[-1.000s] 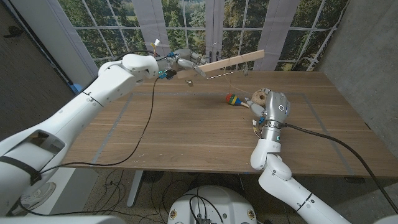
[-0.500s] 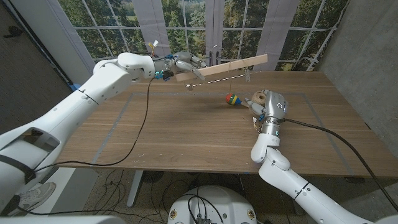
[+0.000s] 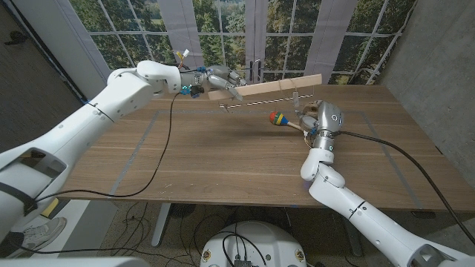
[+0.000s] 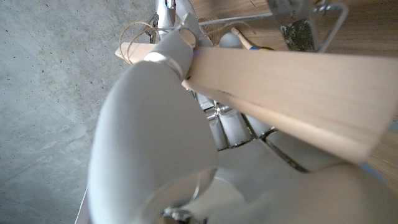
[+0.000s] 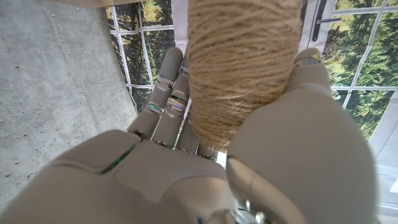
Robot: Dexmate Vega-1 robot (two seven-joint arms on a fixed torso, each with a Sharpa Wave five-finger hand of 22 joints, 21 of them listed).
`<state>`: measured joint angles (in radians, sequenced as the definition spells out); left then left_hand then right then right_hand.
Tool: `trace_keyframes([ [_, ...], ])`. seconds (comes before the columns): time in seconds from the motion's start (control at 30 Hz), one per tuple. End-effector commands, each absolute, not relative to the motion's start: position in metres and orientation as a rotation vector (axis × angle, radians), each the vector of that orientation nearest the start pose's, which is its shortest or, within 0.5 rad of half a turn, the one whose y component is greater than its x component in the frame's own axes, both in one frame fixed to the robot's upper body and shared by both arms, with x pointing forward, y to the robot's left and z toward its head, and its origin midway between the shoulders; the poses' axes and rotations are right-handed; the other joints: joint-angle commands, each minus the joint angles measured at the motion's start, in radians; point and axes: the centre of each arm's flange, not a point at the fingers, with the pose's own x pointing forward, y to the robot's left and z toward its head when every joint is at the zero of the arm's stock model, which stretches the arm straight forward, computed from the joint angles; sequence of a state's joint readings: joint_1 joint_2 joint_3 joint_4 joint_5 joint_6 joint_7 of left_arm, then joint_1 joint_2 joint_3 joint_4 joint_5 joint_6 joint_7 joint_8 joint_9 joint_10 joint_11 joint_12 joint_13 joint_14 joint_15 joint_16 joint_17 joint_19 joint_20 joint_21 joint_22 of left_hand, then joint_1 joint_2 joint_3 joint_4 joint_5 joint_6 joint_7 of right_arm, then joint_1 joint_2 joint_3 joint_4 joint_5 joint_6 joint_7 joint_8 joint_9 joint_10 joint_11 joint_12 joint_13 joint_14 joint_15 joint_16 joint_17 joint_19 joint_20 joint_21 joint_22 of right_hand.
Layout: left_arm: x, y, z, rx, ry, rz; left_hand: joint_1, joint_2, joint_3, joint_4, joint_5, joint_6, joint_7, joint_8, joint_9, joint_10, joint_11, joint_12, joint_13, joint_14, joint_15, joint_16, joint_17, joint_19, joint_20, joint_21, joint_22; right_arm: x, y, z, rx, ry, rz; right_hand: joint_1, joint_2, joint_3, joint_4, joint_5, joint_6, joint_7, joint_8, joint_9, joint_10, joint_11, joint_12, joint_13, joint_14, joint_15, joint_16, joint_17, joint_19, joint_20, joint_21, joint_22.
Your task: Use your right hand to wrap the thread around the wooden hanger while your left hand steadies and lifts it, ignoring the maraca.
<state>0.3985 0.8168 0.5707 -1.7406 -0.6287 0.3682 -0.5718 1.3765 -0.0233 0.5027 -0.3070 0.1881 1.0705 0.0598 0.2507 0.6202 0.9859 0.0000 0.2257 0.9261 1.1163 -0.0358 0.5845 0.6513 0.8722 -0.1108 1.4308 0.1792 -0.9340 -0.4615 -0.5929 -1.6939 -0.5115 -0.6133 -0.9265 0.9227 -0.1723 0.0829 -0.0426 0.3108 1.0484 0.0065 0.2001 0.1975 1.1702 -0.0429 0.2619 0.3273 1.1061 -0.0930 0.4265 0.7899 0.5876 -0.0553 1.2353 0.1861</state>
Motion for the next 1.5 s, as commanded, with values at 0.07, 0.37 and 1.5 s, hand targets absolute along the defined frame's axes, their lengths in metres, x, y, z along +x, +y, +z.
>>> trace_keyframes([
  [0.07,0.559,0.186,0.154,0.669,-0.348,-0.918,-0.008,0.163,0.156,0.151,-0.002,0.010,0.002,-0.002,0.002,0.001,0.001,0.003,0.002,0.230,-0.173,0.005,0.005,0.011,-0.108,-0.002,0.003,0.585,-0.240,-0.002,-0.929,-0.673,-0.928,0.331,0.323,-0.006,0.002,0.005,0.076,-0.067,0.003,0.005,0.012,-0.004,-0.006,0.002,0.112,-0.128,0.002,0.003,-0.002,-0.137,0.008,0.001],
  [0.37,0.558,0.183,0.152,0.728,-0.324,-0.962,-0.008,0.163,0.156,0.150,-0.002,0.009,0.002,-0.003,0.003,0.002,-0.001,0.004,0.003,0.230,-0.173,0.007,0.009,0.011,-0.109,-0.003,0.003,0.590,-0.242,0.021,-0.963,-0.702,-0.943,0.332,0.323,-0.009,0.004,0.006,0.076,-0.066,0.002,0.005,0.015,-0.009,-0.008,0.004,0.113,-0.128,0.000,0.004,-0.002,-0.137,0.010,0.001],
  [1.5,0.569,0.188,0.134,0.927,-0.185,-1.009,-0.002,0.164,0.154,0.148,-0.003,0.004,0.004,-0.011,0.006,-0.001,-0.001,0.000,0.003,0.225,-0.176,0.002,0.012,0.009,-0.109,-0.002,0.005,0.558,-0.256,0.085,-1.017,-0.873,-1.120,0.340,0.324,-0.020,0.010,0.009,0.076,-0.069,0.002,0.006,0.019,-0.010,-0.018,0.008,0.117,-0.128,-0.008,0.009,-0.007,-0.138,0.016,0.000],
])
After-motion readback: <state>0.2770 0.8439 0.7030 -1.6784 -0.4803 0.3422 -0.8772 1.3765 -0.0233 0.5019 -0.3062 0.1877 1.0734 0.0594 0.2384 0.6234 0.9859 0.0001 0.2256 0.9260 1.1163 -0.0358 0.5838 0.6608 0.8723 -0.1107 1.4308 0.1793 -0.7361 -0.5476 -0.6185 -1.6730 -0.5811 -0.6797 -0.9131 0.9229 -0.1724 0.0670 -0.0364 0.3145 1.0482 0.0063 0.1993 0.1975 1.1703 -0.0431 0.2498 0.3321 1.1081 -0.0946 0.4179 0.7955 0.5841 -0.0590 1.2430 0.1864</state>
